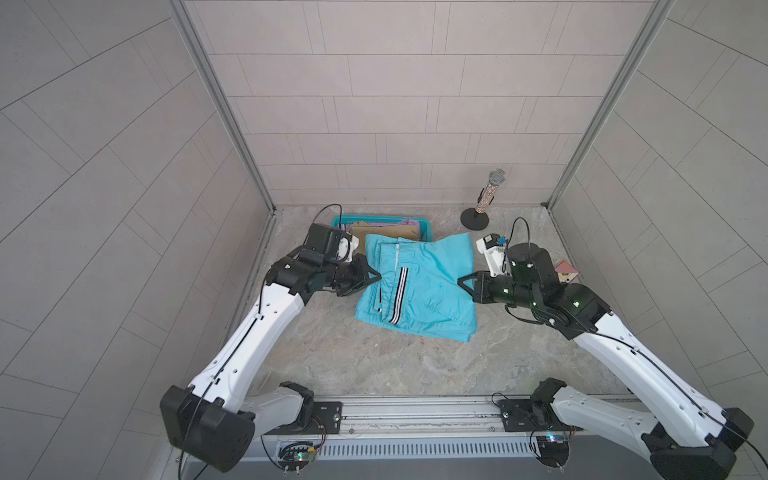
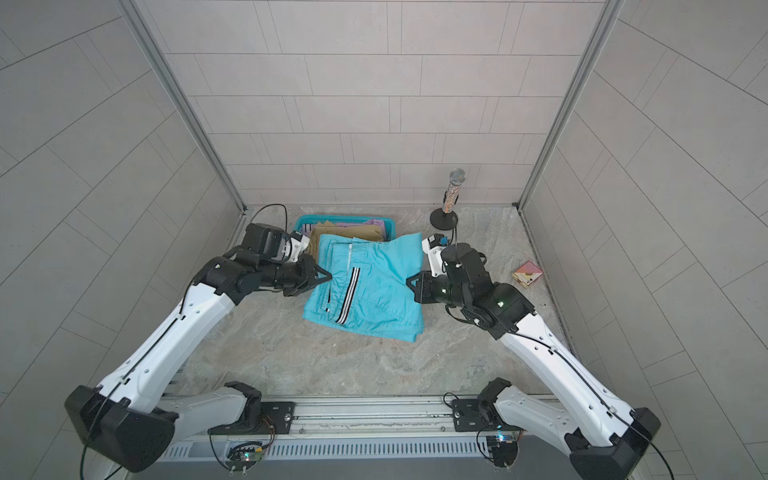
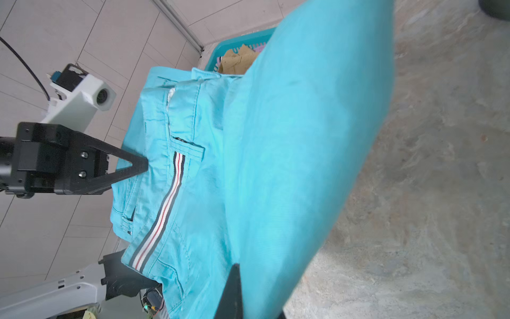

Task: Put the folded long pants in the basket
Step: Place the long pant in the basket.

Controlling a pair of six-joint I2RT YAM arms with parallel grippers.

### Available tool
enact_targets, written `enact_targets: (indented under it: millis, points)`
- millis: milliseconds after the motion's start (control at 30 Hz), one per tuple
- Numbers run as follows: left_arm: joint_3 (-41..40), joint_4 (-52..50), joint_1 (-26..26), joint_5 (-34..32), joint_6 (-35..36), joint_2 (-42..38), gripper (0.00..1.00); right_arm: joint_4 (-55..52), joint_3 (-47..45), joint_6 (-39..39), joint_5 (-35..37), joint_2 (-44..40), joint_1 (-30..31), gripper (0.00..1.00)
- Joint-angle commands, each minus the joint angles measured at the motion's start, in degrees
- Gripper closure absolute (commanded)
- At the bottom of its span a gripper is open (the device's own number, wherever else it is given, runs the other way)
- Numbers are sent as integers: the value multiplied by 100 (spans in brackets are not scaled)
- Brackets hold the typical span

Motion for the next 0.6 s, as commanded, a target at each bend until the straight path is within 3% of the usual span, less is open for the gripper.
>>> enact_targets:
  millis: [0,300,567]
  points:
    - [756,-299,370,264,554,548,100,303,636,-280,304,562,-42,100]
    - [2267,-927,1415,182,1173,2088,100,1305,1930,-334,420,2655,-133,100]
    - [2737,-774,1760,63,1185,3083,100,1519,2991,-417,325,4249,-231,100]
